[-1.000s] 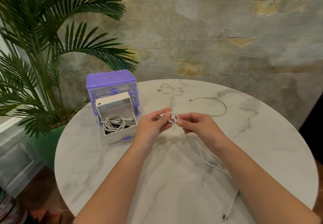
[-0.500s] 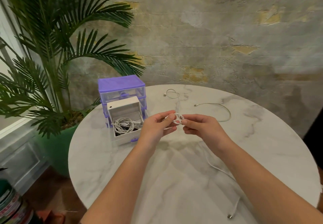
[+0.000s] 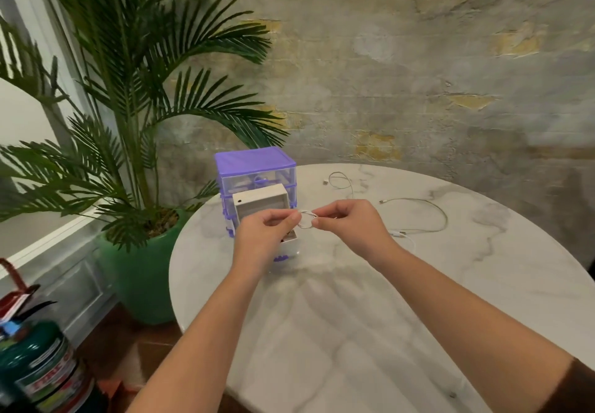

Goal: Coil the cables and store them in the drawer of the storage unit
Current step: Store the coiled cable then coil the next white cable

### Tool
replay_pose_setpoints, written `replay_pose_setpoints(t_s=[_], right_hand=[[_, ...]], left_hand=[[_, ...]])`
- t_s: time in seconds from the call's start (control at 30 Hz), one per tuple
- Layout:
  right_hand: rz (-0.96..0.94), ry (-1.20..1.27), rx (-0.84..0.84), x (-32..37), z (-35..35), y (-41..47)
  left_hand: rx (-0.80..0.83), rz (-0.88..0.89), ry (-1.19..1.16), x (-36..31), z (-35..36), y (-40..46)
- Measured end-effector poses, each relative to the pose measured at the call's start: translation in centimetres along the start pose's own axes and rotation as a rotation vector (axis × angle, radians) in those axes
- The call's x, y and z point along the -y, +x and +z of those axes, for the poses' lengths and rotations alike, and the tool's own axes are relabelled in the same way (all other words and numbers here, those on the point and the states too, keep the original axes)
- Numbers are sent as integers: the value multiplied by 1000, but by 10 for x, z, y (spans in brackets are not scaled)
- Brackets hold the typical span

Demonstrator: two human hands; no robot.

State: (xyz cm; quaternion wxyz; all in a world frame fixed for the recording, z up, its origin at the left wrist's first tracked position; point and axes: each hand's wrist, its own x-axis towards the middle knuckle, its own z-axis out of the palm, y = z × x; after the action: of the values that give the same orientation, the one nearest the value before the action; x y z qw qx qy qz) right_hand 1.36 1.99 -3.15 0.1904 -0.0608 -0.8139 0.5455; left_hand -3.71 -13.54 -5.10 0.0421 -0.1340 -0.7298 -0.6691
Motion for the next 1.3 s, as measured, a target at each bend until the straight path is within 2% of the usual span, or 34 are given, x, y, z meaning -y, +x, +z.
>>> replay_pose_setpoints(t_s=[0.1, 0.27, 0.33, 0.43, 0.6, 0.87, 1.03, 1.2, 1.3], right_hand=[[58, -11, 9, 5, 15, 9], [111, -68, -85, -3, 37, 24], [118, -104, -119, -7, 48, 28], [119, -186, -164, -8, 60, 32], [126, -338, -185, -10, 75, 35], [74, -353, -227, -20, 96, 45], [55, -498, -226, -19, 92, 46], [24, -600, -153, -17, 84, 47], [14, -608, -46, -18, 80, 46]], left_hand=[[-24, 74, 201, 12, -19, 7], [-149, 182, 766, 37, -44, 12], [-188, 187, 843, 42, -46, 8], [-234, 192, 846, 46, -46, 4], [-207, 192, 788, 52, -45, 4], [-162, 263, 571, 60, -47, 5], [-210, 233, 486, 61, -47, 3], [-253, 167, 639, 59, -48, 1], [-254, 163, 677, 58, -49, 0]])
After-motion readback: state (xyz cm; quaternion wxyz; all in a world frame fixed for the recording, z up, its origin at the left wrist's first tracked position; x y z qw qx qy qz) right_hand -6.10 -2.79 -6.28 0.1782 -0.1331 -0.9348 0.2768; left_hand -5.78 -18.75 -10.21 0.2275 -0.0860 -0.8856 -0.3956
